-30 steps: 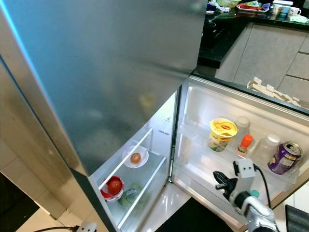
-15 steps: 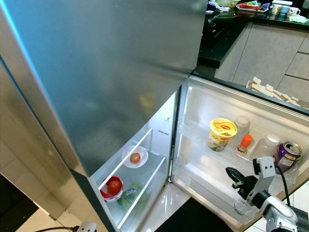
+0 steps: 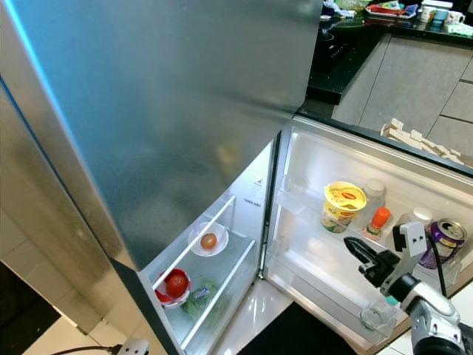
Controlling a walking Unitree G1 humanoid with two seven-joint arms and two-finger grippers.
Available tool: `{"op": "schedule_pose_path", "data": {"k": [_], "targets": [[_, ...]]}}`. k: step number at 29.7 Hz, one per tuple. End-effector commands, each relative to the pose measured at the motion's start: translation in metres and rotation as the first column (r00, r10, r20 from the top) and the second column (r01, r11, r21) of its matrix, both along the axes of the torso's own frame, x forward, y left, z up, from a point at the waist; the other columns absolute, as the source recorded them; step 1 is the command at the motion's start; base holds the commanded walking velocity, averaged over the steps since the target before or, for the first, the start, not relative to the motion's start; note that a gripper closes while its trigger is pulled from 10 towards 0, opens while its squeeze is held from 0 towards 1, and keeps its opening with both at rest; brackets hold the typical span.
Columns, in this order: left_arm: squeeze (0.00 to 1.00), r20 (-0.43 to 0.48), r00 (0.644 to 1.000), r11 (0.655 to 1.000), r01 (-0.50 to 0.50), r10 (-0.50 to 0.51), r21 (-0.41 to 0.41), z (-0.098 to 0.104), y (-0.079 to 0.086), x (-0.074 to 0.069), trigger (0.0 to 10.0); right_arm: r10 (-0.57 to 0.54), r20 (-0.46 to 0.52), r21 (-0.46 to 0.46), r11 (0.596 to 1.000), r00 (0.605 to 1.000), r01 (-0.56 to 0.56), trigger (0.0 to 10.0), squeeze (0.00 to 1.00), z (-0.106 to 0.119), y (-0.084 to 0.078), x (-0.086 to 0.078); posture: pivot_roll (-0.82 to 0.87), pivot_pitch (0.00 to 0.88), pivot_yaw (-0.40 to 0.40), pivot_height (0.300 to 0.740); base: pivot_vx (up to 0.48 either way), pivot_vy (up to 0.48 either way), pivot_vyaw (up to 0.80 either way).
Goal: Restocking fridge
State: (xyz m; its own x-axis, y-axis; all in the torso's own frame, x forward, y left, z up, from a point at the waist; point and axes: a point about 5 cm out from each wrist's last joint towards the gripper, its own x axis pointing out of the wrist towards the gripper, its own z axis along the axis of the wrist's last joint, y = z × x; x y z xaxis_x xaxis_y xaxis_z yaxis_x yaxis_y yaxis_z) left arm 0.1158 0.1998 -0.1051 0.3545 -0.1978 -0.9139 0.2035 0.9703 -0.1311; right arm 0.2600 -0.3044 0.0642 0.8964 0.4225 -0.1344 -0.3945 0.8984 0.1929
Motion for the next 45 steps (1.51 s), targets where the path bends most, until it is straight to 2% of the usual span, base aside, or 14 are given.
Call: {"op": "schedule_pose_path", "data": {"k": [1,9,13,16,20,24,36,42,45], "targets": [[0.00,-0.049,0.999,1.000,0.008,-0.008,0.004,-0.003,0.002,-0.012,10.0,-0.006,-0.001,-0.042,0.999,1.000,0.006,10.0,0.00,0.003,-0.002,0.001,0.03,0.000,-0.018,0.740,0.000,0.000,0.00],[0.00,-0.045,0.999,1.000,0.014,-0.014,0.004,-0.003,0.002,-0.010,10.0,-0.096,0.025,-0.119,0.988,0.995,0.098,10.0,0.00,0.013,-0.012,0.009,0.03,0.000,-0.016,0.740,0.000,0.000,0.00],[0.00,-0.043,0.999,1.000,0.015,-0.015,0.002,-0.002,0.002,-0.009,10.0,-0.164,0.036,-0.182,0.969,0.986,0.168,10.0,0.00,0.018,-0.017,0.016,0.03,0.000,-0.017,0.740,0.000,0.000,0.00],[0.00,-0.043,0.999,1.000,0.015,-0.015,0.001,-0.002,0.002,-0.009,10.0,-0.179,0.038,-0.189,0.965,0.983,0.183,10.0,0.00,0.018,-0.018,0.017,0.03,0.000,-0.017,0.740,0.000,0.000,0.00],[0.00,-0.045,0.999,1.000,0.013,-0.013,0.002,-0.003,0.002,-0.010,10.0,-0.181,0.029,-0.211,0.960,0.983,0.183,10.0,0.00,0.017,-0.015,0.020,0.03,0.000,-0.017,0.740,0.000,0.000,0.00],[0.00,-0.047,0.999,1.000,0.011,-0.011,0.000,-0.003,0.002,-0.012,10.0,-0.217,-0.014,-0.281,0.938,0.976,0.204,10.0,0.00,0.009,-0.012,0.022,0.04,0.000,-0.014,0.740,0.000,0.000,0.00],[0.00,-0.047,0.999,1.000,0.014,-0.014,0.003,-0.003,0.004,-0.012,10.0,-0.235,0.022,-0.273,0.934,0.972,0.232,10.0,0.00,0.010,0.001,0.033,0.05,0.000,-0.005,0.740,0.000,0.000,0.00],[0.00,-0.051,0.999,1.000,0.018,-0.018,0.006,-0.003,0.007,-0.015,10.0,-0.257,0.028,-0.289,0.923,0.966,0.254,10.0,0.00,0.010,0.005,0.037,0.05,0.000,0.006,0.740,0.000,0.000,0.00],[0.00,-0.061,0.998,1.000,0.026,-0.026,0.012,-0.003,0.011,-0.020,10.0,-0.290,0.032,-0.316,0.905,0.957,0.285,10.0,0.00,0.010,0.006,0.040,0.05,0.000,0.014,0.740,0.000,0.000,0.00]]}}
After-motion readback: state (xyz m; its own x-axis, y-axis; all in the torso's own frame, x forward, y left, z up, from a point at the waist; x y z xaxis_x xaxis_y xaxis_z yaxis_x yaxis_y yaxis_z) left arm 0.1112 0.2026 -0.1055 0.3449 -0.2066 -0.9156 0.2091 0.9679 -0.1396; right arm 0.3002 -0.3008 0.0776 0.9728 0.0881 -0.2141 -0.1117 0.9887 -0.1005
